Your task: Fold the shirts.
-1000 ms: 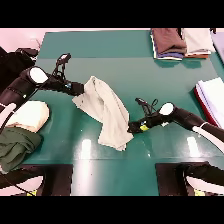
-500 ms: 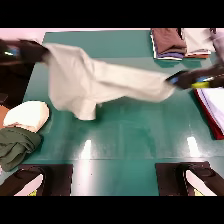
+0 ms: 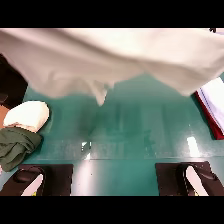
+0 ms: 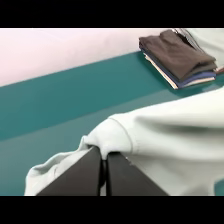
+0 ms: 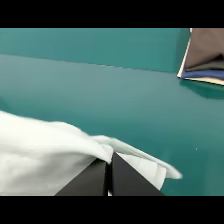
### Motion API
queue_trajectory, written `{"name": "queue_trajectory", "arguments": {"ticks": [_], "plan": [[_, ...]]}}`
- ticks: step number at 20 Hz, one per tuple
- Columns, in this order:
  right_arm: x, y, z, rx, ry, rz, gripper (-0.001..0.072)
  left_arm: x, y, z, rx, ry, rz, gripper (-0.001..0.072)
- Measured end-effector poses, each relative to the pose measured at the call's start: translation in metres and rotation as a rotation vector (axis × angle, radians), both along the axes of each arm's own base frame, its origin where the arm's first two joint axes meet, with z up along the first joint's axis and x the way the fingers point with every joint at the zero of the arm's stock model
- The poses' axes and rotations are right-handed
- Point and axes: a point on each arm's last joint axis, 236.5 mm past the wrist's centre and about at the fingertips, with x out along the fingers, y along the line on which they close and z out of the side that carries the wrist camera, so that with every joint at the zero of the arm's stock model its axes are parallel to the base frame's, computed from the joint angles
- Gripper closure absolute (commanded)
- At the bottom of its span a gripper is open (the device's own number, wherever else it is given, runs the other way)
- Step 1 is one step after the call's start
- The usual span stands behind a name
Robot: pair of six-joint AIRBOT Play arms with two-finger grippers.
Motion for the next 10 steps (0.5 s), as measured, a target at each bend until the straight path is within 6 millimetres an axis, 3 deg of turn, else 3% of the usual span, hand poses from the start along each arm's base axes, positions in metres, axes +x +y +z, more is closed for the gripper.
{"name": "queue_trajectory", "arguments": {"ticks": [2,4,10], "plan": [[0.005,-0.003,-0.022,0.034,0.073,-0.003,0.0694,0.007,-0.008,-0.025,0.007,0.083,-0.029,0.0685],[0.014,-0.009,-0.056,0.081,0.172,-0.010,0.0694,0.027,-0.014,-0.066,0.017,0.205,-0.046,0.0686],[0.040,-0.016,-0.179,0.233,0.481,-0.027,0.0694,0.084,-0.026,-0.241,0.053,0.639,-0.060,0.0685]]}}
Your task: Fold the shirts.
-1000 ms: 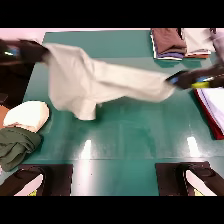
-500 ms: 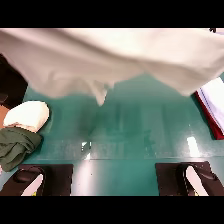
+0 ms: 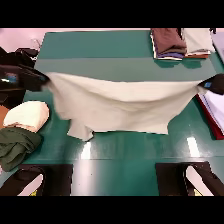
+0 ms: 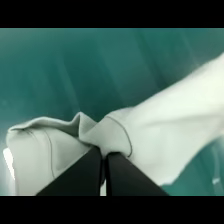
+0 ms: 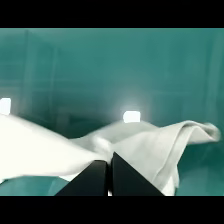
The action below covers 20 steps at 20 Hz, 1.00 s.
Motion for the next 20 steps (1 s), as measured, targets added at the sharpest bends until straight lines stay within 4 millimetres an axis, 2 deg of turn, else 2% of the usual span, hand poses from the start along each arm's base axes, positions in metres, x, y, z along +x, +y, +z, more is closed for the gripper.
{"name": "queue_trajectory", "arguments": {"ticks": [1,3,6,7,8,9,12,15,18,20], "plan": [[0.009,0.002,-0.015,0.018,0.027,0.001,0.0694,0.010,0.000,-0.025,0.009,0.043,0.003,0.0685],[0.031,0.004,-0.037,0.027,0.050,0.000,0.0694,0.035,-0.001,-0.061,0.015,0.080,0.022,0.0685],[0.070,0.007,-0.056,-0.004,0.042,0.004,0.0692,0.076,0.002,-0.094,0.017,0.058,0.070,0.0682],[0.082,0.008,-0.058,-0.013,0.037,0.010,0.0664,0.088,0.004,-0.100,0.015,0.039,0.088,0.0506],[0.095,0.009,-0.059,-0.020,0.029,0.011,0.0477,0.098,0.005,-0.104,0.015,0.019,0.105,0.0187],[0.105,0.008,-0.058,-0.026,0.024,0.011,0.0354,0.107,0.008,-0.103,0.011,-0.004,0.123,0.0119],[0.120,0.007,-0.054,-0.028,0.035,0.037,0.0354,0.122,0.026,-0.092,0.000,-0.024,0.183,0.0119],[0.108,0.007,-0.054,-0.027,0.071,0.062,0.0354,0.111,0.060,-0.098,0.000,0.081,0.246,0.0118],[0.087,0.011,-0.059,-0.029,0.092,0.078,0.0355,0.083,0.087,-0.134,-0.002,0.252,0.295,0.0118],[0.073,0.017,-0.064,-0.029,0.098,0.083,0.0355,0.060,0.092,-0.166,-0.018,0.364,0.315,0.0118]]}}
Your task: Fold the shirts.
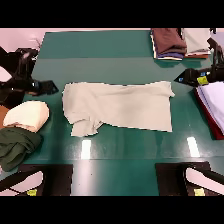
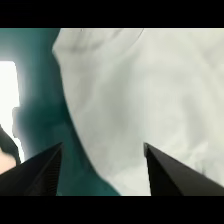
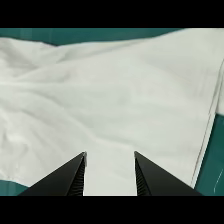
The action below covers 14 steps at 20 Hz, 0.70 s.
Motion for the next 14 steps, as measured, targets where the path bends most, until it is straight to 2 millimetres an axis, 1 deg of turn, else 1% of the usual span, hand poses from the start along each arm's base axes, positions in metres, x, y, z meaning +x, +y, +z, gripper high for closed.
{"name": "queue_trajectory", "arguments": {"ticks": [4,6,9,13,14], "plan": [[-0.019,0.014,-0.010,-0.001,-0.002,0.015,0.0355,-0.040,-0.013,-0.058,-0.106,0.155,0.049,0.0118],[-0.023,0.020,-0.012,-0.002,-0.008,0.025,0.0355,-0.052,-0.021,-0.078,-0.155,0.188,0.073,0.0118],[-0.027,0.031,-0.013,-0.003,-0.012,0.049,0.0355,-0.058,-0.034,-0.093,-0.233,0.186,0.100,0.0118],[-0.029,0.041,-0.013,-0.003,-0.017,0.074,0.0355,-0.058,-0.048,-0.099,-0.298,0.165,0.116,0.0119],[-0.030,0.042,-0.013,-0.003,-0.017,0.076,0.0355,-0.058,-0.053,-0.099,-0.304,0.160,0.108,0.0154]]}}
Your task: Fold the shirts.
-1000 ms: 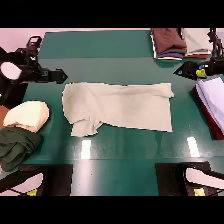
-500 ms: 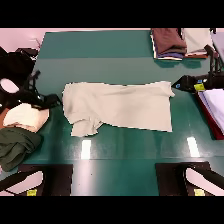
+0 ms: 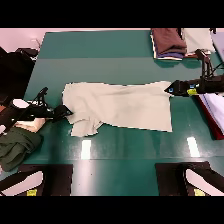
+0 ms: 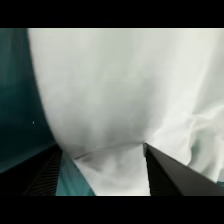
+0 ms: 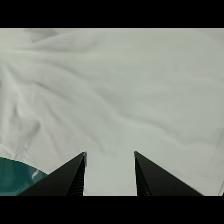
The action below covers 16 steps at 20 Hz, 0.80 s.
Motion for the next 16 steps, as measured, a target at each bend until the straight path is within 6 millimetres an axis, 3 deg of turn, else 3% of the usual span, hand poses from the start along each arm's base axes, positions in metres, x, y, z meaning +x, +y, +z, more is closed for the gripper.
{"name": "queue_trajectory", "arguments": {"ticks": [1,2,3,5,8,9,11,14,16], "plan": [[0.000,0.001,0.000,0.001,0.000,0.001,0.0355,0.000,-0.005,0.000,-0.002,-0.007,-0.007,0.0339],[-0.001,0.001,0.000,0.002,0.002,0.000,0.0355,0.000,-0.009,-0.001,0.003,-0.014,-0.020,0.0569],[-0.001,0.001,0.000,0.003,0.006,-0.002,0.0355,0.003,-0.012,0.001,0.001,-0.025,-0.024,0.0687],[-0.006,-0.007,-0.003,0.003,0.034,-0.011,0.0355,0.011,-0.015,0.010,0.009,-0.056,-0.039,0.0686],[-0.027,-0.030,-0.021,-0.021,0.128,-0.042,0.0355,0.027,-0.016,0.040,0.041,-0.131,-0.095,0.0686],[-0.038,-0.042,-0.033,-0.033,0.168,-0.069,0.0347,0.033,-0.015,0.054,0.055,-0.165,-0.110,0.0685],[-0.064,-0.063,-0.060,-0.034,0.262,-0.133,0.0190,0.041,-0.014,0.077,0.075,-0.217,-0.136,0.0685],[-0.105,-0.085,-0.104,0.009,0.410,-0.240,0.0215,0.048,-0.014,0.099,0.090,-0.267,-0.154,0.0685],[-0.128,-0.084,-0.129,0.058,0.498,-0.277,0.0218,0.050,-0.015,0.106,0.094,-0.283,-0.158,0.0685]]}}
